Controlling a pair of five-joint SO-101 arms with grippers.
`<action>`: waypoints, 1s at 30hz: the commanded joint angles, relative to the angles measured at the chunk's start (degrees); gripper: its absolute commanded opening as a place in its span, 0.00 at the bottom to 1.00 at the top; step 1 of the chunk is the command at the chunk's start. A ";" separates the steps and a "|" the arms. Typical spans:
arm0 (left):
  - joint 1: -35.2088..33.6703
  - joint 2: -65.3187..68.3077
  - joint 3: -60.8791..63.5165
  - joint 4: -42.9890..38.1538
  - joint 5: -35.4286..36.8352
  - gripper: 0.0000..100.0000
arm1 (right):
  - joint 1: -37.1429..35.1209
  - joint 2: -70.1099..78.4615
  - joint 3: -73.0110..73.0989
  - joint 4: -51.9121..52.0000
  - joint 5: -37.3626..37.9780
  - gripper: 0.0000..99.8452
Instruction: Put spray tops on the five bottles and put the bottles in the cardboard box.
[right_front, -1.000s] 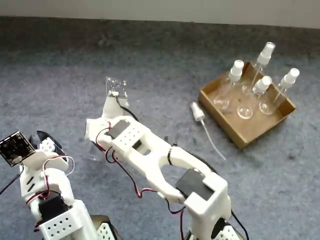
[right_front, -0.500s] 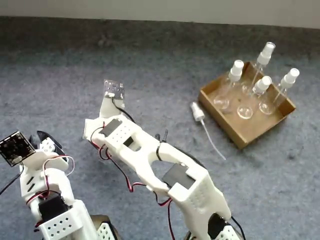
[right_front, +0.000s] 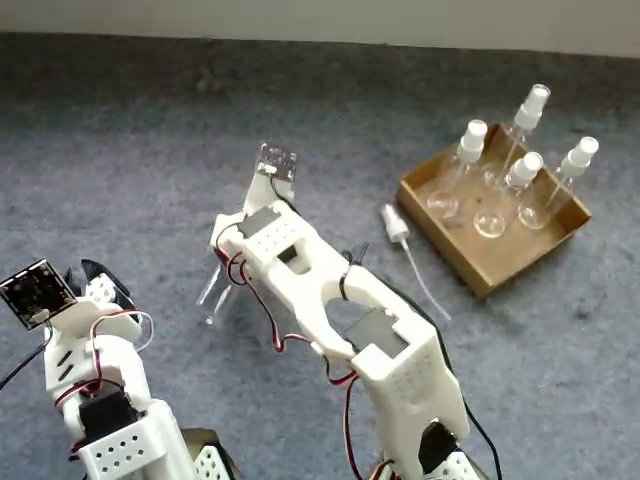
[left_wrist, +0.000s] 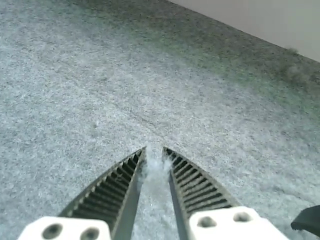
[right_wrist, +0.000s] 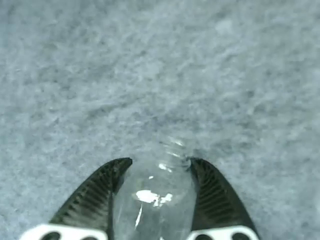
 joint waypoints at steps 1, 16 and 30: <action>1.01 -0.22 1.01 0.00 0.35 0.00 | 1.45 -0.13 -4.26 11.82 -0.18 0.01; 1.01 -0.22 1.01 0.97 0.26 0.00 | 11.82 0.40 -15.25 30.11 32.62 0.01; 1.01 -0.22 1.01 1.14 0.26 0.00 | 17.36 -0.04 -8.84 30.37 63.38 0.01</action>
